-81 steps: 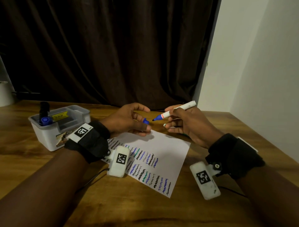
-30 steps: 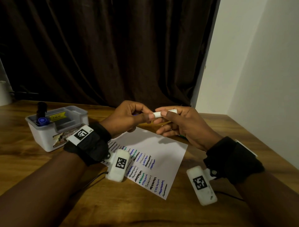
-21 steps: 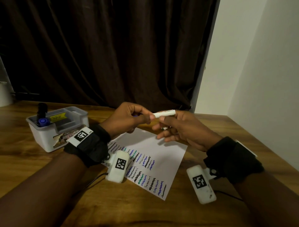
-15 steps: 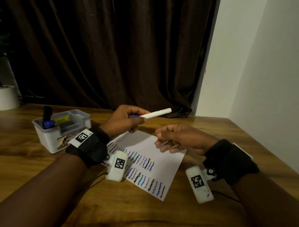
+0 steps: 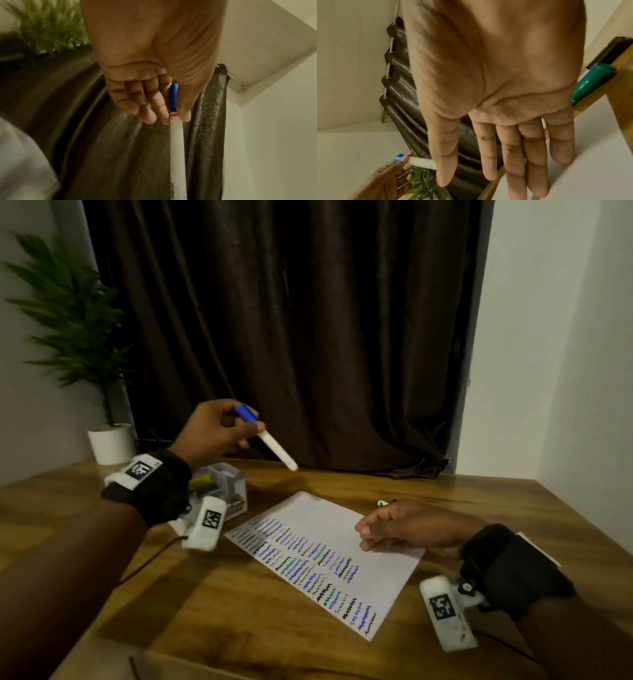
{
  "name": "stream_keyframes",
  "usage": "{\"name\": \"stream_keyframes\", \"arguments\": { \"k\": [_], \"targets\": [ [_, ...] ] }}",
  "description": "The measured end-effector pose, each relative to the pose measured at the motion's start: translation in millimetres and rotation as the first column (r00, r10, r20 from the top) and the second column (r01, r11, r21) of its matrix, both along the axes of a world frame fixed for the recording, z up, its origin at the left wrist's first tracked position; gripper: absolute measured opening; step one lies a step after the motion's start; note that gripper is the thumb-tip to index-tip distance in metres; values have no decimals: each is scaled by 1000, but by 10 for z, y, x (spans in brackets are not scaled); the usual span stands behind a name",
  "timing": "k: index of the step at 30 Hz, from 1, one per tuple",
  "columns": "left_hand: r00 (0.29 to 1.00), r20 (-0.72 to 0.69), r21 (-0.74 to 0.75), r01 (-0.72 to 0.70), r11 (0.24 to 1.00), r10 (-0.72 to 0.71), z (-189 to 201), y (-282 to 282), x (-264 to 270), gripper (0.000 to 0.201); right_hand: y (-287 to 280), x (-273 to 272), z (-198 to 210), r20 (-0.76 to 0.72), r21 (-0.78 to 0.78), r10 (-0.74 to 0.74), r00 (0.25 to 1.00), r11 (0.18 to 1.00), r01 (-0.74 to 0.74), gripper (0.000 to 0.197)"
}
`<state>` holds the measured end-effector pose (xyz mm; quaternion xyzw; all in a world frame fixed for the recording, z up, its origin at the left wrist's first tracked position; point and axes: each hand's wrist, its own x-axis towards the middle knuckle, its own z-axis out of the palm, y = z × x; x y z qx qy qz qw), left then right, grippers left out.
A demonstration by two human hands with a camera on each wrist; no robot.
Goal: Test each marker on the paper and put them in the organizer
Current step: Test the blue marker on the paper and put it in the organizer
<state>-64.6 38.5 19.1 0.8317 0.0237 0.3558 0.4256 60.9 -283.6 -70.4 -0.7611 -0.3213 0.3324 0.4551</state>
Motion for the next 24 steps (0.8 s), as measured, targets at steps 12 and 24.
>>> {"name": "stream_keyframes", "arguments": {
  "k": [12,24],
  "targets": [
    [810,-225,566,-344,750,542,431,652,32,29,-5,-25,16,29,-10,32,999,999,-32,32],
    [665,-393,763,-150,629,636,-109,480,299,33,11,-34,38,27,-18,61,998,998,-60,36]
  ]
}}
